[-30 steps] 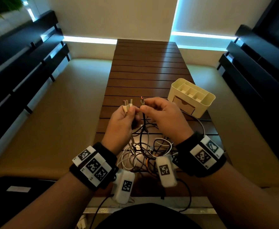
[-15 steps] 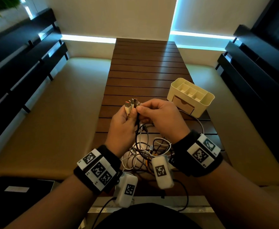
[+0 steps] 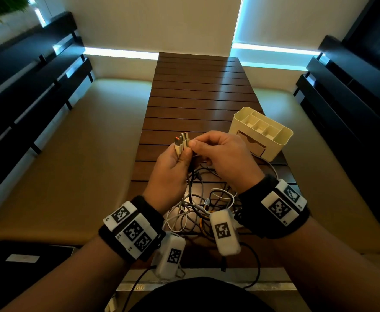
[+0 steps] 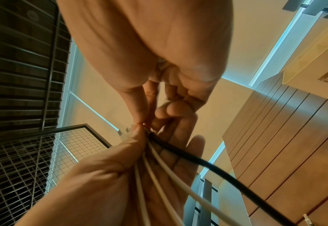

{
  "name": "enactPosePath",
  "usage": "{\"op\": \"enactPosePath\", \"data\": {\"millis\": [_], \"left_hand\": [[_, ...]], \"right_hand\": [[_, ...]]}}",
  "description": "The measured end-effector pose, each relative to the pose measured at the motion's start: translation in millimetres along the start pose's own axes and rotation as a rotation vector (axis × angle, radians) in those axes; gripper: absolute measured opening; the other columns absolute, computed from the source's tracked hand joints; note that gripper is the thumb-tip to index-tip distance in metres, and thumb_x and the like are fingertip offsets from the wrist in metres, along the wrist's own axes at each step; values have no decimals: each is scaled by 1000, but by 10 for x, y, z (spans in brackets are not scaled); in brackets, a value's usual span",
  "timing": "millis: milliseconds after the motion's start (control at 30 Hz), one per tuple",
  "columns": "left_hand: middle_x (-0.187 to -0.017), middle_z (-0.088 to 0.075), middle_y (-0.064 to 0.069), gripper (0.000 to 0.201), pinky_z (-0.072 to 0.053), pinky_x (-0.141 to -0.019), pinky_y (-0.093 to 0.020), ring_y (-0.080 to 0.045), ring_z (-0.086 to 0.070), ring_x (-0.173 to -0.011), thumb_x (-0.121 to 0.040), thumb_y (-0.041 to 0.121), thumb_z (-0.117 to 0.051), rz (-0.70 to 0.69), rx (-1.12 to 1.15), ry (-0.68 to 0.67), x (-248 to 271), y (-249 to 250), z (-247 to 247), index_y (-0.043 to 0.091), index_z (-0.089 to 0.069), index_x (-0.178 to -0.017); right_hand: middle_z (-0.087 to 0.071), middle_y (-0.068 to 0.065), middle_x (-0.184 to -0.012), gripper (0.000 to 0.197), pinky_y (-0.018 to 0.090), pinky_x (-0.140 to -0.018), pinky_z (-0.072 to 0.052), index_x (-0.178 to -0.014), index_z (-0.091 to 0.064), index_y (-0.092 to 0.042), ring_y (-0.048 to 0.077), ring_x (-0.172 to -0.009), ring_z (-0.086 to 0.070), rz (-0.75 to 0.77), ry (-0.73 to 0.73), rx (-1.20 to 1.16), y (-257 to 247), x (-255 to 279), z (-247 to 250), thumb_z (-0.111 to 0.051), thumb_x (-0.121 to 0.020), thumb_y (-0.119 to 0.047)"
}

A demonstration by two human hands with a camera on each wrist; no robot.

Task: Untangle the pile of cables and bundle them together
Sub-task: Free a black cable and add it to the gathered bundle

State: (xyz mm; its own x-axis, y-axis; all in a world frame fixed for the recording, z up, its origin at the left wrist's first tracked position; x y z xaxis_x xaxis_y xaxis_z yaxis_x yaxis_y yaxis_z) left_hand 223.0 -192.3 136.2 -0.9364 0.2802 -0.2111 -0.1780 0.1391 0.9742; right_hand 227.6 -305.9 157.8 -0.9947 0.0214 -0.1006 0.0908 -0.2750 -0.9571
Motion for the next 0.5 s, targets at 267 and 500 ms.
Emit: {"op": "enactPosePath", "data": {"millis": [267,500], "left_hand": [[-93,-70,-3,21,-60,-76,-30,-14,-71,-82,-105,10,-38,59,51,52,-29,8,71,4,-58,-108],[-65,-47,2,25,-45,-58,-22,-9,-47,-59,-107,17,-34,85,143,143,-101,46,223,12,-58,-99]], "right_hand": [[-56,-1,-103,24,33,-78,-57,-101,-57,-29,14,-93,-59,-9,140,-90,144,16,77,-74,-85,-32],[-69,1,-103,24,29,-83,-52,-112,-61,-17,12,-95,-66,-143,-170,-232,420,132,-298,-67,-91,-23]]}}
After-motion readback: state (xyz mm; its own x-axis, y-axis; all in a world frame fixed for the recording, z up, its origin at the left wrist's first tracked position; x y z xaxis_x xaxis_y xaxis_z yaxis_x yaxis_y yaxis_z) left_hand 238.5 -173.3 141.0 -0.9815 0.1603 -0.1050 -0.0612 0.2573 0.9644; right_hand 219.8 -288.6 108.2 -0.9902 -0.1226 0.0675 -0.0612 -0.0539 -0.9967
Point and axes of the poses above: each hand's wrist, its own x-axis away from the middle knuckle, its own z-axis out of the back of the hand, y = z × x, the point moved 10 cm from there along -x, towards the middle knuckle
